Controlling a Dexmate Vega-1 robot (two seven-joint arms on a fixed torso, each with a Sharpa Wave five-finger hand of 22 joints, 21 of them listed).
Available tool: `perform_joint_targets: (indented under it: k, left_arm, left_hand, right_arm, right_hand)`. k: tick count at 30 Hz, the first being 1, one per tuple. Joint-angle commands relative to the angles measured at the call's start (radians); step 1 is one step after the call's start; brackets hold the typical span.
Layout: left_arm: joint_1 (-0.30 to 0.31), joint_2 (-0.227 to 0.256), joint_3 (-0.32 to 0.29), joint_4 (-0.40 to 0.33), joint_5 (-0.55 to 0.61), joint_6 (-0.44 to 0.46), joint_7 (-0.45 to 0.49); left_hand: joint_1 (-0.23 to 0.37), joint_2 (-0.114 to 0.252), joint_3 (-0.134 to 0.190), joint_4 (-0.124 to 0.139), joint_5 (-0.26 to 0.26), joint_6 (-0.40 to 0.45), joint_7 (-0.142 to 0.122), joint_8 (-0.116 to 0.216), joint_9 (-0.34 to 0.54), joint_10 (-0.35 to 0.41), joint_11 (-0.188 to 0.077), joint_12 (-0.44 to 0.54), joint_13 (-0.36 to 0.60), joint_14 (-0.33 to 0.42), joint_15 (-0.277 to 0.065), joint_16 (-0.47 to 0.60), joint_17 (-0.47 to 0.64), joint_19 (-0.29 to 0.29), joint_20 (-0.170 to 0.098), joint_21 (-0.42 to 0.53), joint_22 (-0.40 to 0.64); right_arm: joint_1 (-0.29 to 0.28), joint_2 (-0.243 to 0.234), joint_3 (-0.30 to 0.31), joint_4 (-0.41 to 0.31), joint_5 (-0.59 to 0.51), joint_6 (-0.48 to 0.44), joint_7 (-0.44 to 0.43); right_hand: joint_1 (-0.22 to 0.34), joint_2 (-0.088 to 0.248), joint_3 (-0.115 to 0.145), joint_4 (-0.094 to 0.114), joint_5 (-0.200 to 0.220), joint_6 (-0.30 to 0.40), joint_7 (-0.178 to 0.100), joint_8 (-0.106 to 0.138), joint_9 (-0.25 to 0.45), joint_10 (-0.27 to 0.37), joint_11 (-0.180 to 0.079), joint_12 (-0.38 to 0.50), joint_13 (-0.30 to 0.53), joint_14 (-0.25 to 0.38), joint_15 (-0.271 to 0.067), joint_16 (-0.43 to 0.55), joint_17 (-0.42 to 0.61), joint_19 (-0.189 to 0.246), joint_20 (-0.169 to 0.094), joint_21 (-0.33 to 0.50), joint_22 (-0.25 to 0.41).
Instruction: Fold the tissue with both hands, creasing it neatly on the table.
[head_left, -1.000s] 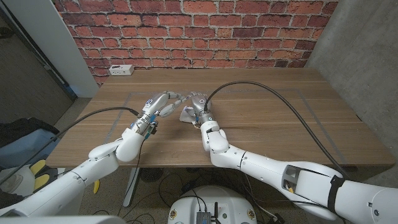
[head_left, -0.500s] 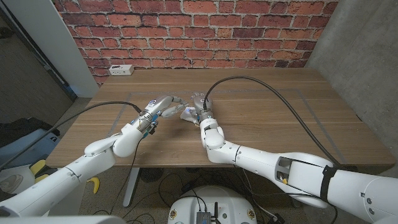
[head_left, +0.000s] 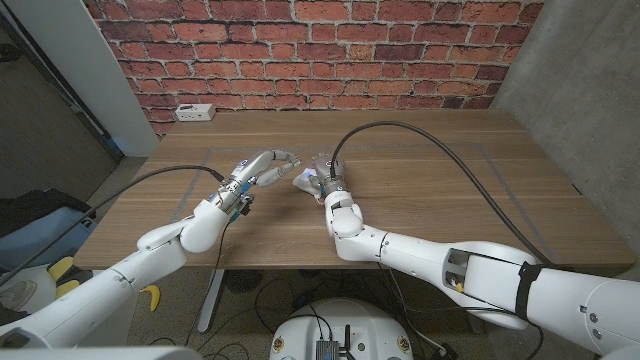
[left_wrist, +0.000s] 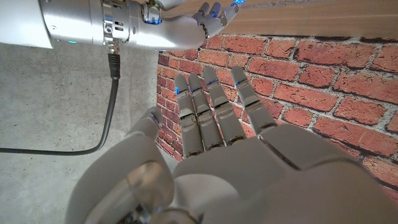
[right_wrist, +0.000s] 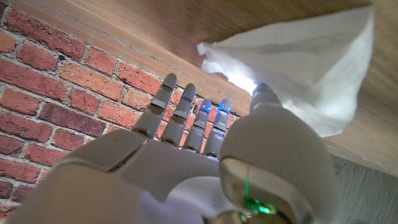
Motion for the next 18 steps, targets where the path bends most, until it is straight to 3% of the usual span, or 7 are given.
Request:
perform_joint_targets:
  k: [1,4,8,12,16,18]
  left_arm:
    - [-0.006,-0.024,-0.012,0.036,-0.016,-0.056,-0.005]
    - [-0.008,-0.028,-0.013,0.039,-0.013,-0.060,-0.007]
    - [-0.009,-0.037,-0.017,0.046,-0.006,-0.073,0.006]
    - [-0.007,-0.047,-0.022,0.056,-0.002,-0.087,0.023]
    - [-0.007,-0.054,-0.024,0.063,0.003,-0.096,0.034]
    - [-0.008,-0.059,-0.025,0.067,0.005,-0.104,0.040]
  left_hand:
    - [-0.007,0.001,0.008,-0.002,0.000,-0.004,0.002,-0.002,0.002,-0.004,0.001,-0.004,0.000,-0.004,0.001,-0.002,0.003,-0.006,0.003,-0.003,0.000]
    - [-0.009,0.002,0.010,-0.002,0.000,-0.005,-0.002,-0.002,0.002,-0.002,0.003,-0.003,0.001,-0.003,-0.001,-0.001,0.003,-0.006,0.003,-0.003,0.000]
    - [-0.010,0.002,0.012,-0.003,-0.001,-0.003,-0.002,-0.001,0.002,0.000,0.001,-0.003,0.001,0.000,0.001,0.001,0.003,-0.006,0.003,-0.002,0.000]
    - [-0.012,0.003,0.016,-0.005,-0.001,0.002,0.005,0.002,0.002,0.005,0.001,-0.001,0.001,0.008,0.000,0.005,0.003,-0.003,0.001,-0.001,0.000]
    - [-0.014,0.004,0.018,-0.006,-0.001,0.007,0.005,0.004,0.002,0.008,0.003,0.001,0.001,0.011,-0.001,0.006,0.003,0.001,-0.001,0.001,0.000]
    - [-0.015,0.004,0.020,-0.006,-0.001,0.007,0.005,0.004,0.002,0.013,0.002,0.003,0.001,0.015,0.001,0.008,0.003,0.003,-0.001,0.002,0.000]
  right_arm:
    - [-0.128,-0.035,0.166,-0.066,0.128,0.251,-0.473]
    - [-0.157,-0.041,0.199,-0.082,0.144,0.319,-0.569]
    - [-0.188,-0.083,0.213,-0.154,0.138,0.360,-0.593]
    - [-0.215,-0.132,0.211,-0.231,0.115,0.366,-0.562]
    - [-0.239,-0.182,0.202,-0.313,0.084,0.349,-0.487]
    - [-0.240,-0.208,0.199,-0.356,0.082,0.341,-0.412]
  right_hand:
    - [0.015,0.031,0.025,-0.005,0.004,0.040,0.005,0.013,0.001,0.043,0.004,0.014,0.005,0.052,-0.142,0.026,0.008,0.036,-0.011,0.015,0.001]
    - [0.008,0.041,0.032,0.003,-0.004,0.064,0.001,0.018,0.001,0.059,0.002,0.019,0.008,0.076,-0.146,0.044,0.021,0.052,-0.020,0.022,0.002]
    - [0.020,0.049,0.064,0.001,-0.020,0.137,0.009,0.034,0.004,0.134,0.014,0.049,0.019,0.150,-0.157,0.098,0.061,0.086,-0.039,0.041,0.006]
    - [0.061,0.026,0.091,-0.039,-0.045,0.229,0.024,0.053,0.010,0.221,0.020,0.092,0.046,0.239,-0.160,0.207,0.166,0.137,-0.048,0.080,0.017]
    - [0.122,0.025,0.119,-0.096,-0.060,0.343,0.039,0.103,0.032,0.369,0.031,0.178,0.092,0.317,-0.164,0.318,0.286,0.161,-0.043,0.122,0.038]
    - [0.129,0.026,0.127,-0.101,-0.064,0.366,0.043,0.117,0.038,0.385,0.031,0.192,0.102,0.322,-0.165,0.318,0.294,0.164,-0.045,0.129,0.039]
